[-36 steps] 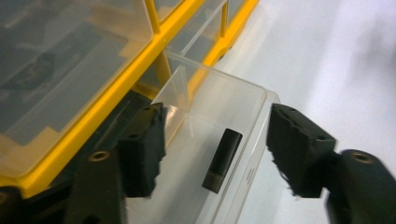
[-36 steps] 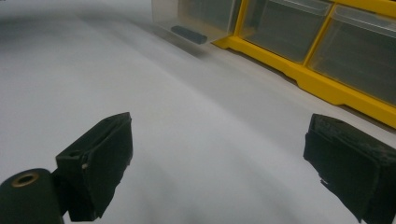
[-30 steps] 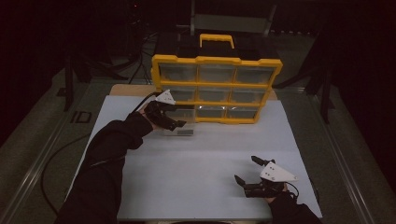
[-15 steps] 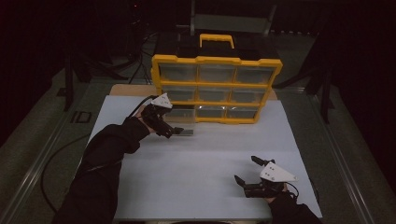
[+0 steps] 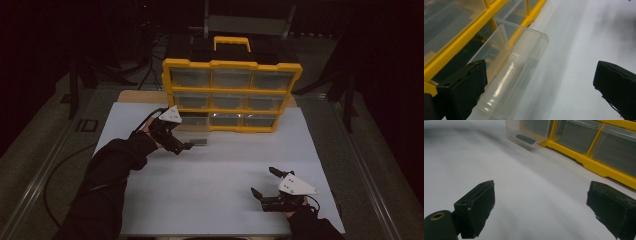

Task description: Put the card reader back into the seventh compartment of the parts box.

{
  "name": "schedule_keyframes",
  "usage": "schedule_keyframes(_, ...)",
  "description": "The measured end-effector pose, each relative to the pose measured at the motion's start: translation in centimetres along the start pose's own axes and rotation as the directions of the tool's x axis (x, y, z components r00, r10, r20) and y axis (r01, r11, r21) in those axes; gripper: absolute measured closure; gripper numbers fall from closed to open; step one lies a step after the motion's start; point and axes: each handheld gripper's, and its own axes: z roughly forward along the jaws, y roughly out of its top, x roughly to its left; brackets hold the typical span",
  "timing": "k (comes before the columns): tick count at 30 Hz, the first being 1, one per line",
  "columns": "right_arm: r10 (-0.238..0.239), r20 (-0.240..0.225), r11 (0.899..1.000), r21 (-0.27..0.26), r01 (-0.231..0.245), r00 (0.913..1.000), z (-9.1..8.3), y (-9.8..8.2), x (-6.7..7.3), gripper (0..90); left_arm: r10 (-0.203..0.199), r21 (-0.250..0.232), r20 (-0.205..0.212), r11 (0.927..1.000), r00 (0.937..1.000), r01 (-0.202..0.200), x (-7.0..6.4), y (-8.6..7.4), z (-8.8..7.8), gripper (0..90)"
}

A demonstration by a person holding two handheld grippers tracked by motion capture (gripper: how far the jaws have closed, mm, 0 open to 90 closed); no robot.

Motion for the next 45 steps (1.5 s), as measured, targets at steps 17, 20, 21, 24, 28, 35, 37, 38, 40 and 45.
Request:
schedule_keyframes(17,-0.001,-0.001,1.0,-0.001,0.001,1.0,0.0,0.0,0.0,8.2,0.01,-0.021,0.013,0.9997,0.9999,-0.01,-2.0,-1.5,-0.9,0.0)
schedule_keyframes(20,0.001,-0.001,1.0,0.0,-0.001,1.0,0.0,0.1,0.1,8.2,0.011,-0.025,0.014,0.9996,0.9998,-0.011,-2.4,-1.9,-0.9,0.0)
schedule_keyframes(21,0.0,-0.001,1.0,0.001,0.0,1.0,0.0,0.1,0.1,8.1,0.011,-0.028,0.018,0.9995,0.9998,-0.011,-2.6,-2.0,-0.9,0.0)
schedule_keyframes(24,0.0,-0.001,1.0,0.0,0.0,1.0,0.0,0.1,0.1,8.1,0.012,-0.034,0.023,0.9993,0.9997,-0.011,-3.0,-2.4,-0.8,0.0)
schedule_keyframes(28,-0.001,-0.002,1.0,0.001,0.001,1.0,0.0,0.1,0.1,8.1,0.016,-0.014,0.029,0.9998,0.9994,-0.016,-3.6,-2.9,-0.5,0.0)
schedule_keyframes(35,-0.001,0.001,1.0,0.001,0.001,1.0,0.0,0.1,0.1,8.1,0.005,-0.028,0.05,0.9996,0.9987,-0.003,-4.6,-3.8,-0.4,0.0)
schedule_keyframes(37,-0.002,0.001,1.0,0.001,0.002,1.0,0.0,0.1,0.1,8.1,0.006,-0.028,0.054,0.9996,0.9985,-0.004,-4.8,-4.0,-0.4,0.0)
schedule_keyframes(38,-0.001,0.0,1.0,0.001,0.001,1.0,0.0,0.1,0.1,8.1,-0.009,-0.032,0.067,0.9994,0.9977,0.011,-5.3,-4.7,-0.2,0.0)
schedule_keyframes(40,-0.005,0.0,1.0,0.0,0.005,1.0,0.0,0.1,0.1,8.2,-0.007,-0.028,0.062,0.9996,0.998,0.009,-5.7,-5.2,0.0,0.0)
schedule_keyframes(45,-0.004,0.0,1.0,0.001,0.004,1.0,0.0,0.1,0.1,8.2,-0.018,-0.044,0.053,0.9988,0.9984,0.02,-6.2,-6.1,-0.1,0.0)
